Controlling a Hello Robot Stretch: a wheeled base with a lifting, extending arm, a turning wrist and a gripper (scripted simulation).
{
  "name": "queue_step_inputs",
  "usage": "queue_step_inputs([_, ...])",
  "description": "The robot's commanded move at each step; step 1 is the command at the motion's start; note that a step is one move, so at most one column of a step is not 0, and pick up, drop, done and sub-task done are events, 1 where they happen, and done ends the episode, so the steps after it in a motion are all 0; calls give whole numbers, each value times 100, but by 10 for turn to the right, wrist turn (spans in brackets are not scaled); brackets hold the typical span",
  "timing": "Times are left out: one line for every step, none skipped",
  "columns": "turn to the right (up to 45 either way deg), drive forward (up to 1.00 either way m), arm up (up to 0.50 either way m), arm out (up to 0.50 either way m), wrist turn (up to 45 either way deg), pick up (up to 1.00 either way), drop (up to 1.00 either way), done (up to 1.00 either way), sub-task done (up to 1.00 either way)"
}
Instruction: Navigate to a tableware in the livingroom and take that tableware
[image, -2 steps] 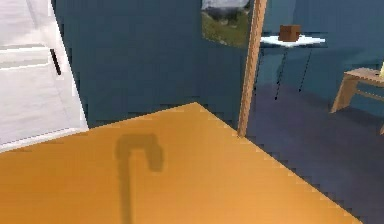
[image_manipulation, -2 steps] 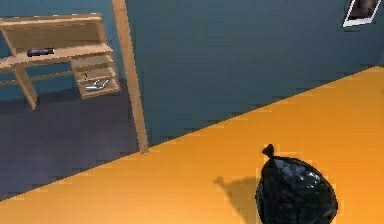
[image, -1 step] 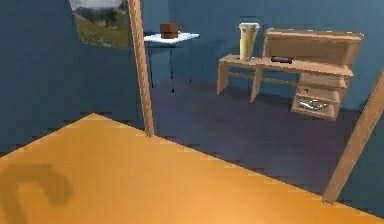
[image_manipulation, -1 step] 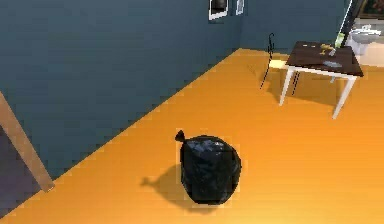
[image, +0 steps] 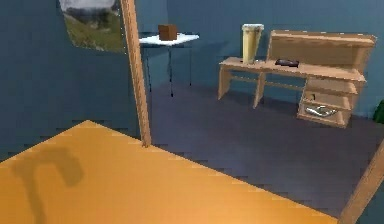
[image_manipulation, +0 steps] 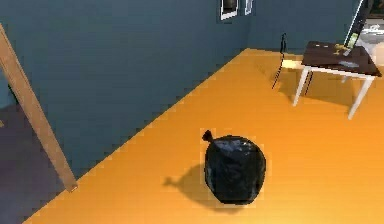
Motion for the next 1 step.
queue_step_inputs([60, 0, 0, 0, 0, 0, 0, 0, 0])
